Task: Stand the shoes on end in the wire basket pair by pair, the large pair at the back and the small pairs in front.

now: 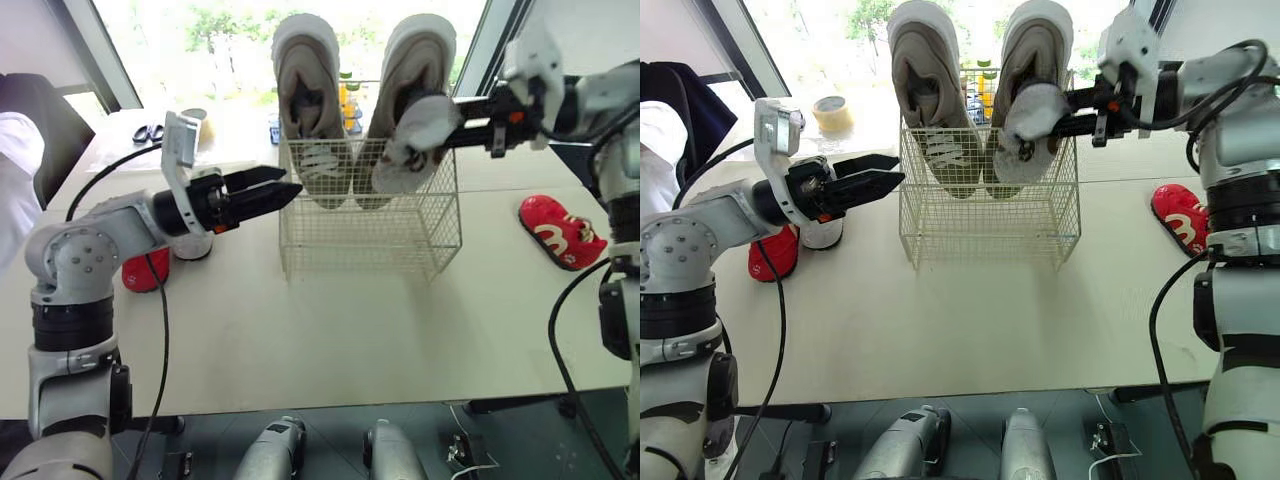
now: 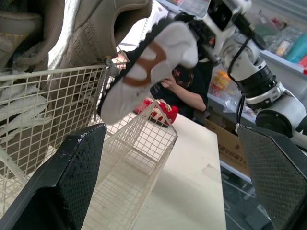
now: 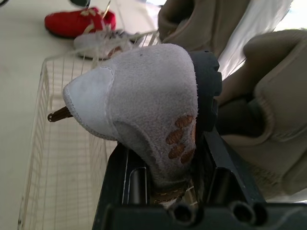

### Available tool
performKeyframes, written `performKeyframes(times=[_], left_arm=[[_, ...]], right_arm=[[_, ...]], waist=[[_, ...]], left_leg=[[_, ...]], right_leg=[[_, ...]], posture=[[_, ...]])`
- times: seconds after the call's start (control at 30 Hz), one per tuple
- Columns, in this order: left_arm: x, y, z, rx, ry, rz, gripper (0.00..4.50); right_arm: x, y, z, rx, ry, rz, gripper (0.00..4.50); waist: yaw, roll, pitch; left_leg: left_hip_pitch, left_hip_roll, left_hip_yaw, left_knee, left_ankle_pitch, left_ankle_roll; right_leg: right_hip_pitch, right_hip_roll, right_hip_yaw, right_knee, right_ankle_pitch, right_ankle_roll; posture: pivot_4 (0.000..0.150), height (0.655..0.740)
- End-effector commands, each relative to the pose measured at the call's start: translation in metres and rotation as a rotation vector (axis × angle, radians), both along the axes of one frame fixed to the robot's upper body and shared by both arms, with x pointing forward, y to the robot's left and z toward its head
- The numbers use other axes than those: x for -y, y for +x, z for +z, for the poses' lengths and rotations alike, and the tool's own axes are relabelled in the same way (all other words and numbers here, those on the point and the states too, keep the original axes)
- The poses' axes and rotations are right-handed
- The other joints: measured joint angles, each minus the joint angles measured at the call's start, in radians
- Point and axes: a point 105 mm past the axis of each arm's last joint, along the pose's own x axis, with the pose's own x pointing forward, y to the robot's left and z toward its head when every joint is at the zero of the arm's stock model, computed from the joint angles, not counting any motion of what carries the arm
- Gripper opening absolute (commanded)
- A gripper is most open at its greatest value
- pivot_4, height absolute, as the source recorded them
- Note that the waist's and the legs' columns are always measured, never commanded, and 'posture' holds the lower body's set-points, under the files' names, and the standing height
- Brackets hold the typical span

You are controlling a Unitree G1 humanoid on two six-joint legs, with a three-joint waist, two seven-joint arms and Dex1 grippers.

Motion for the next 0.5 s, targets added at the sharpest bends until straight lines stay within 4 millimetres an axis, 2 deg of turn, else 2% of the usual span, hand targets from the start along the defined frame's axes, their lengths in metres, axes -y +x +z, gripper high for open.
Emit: performKeyframes(times=[0.03, 0.5], left_arm=[[-0.003, -0.006, 0.011, 0.059, -0.018, 0.013, 4.46], [0.001, -0.007, 0.009, 0.065, -0.006, 0.02, 4.46]], right_arm=[[0.004, 0.003, 0.007, 0.059, -0.038, 0.002, 0.63], [0.007, 0.02, -0.02, -0.01, -0.046, -0.02, 0.63]], waist=[[0.0, 0.0, 0.0], [-0.007, 0.0, 0.0]], left_leg=[[0.0, 0.0, 0.0, 0.0, 0.0, 0.0], [0.0, 0.0, 0.0, -0.003, 0.001, -0.002]], right_leg=[[0.0, 0.0, 0.0, 0.0, 0.0, 0.0], [-0.001, 0.0, 0.0, 0.0, 0.0, 0.0]], posture=[[0.15, 0.74], [0.15, 0.74]])
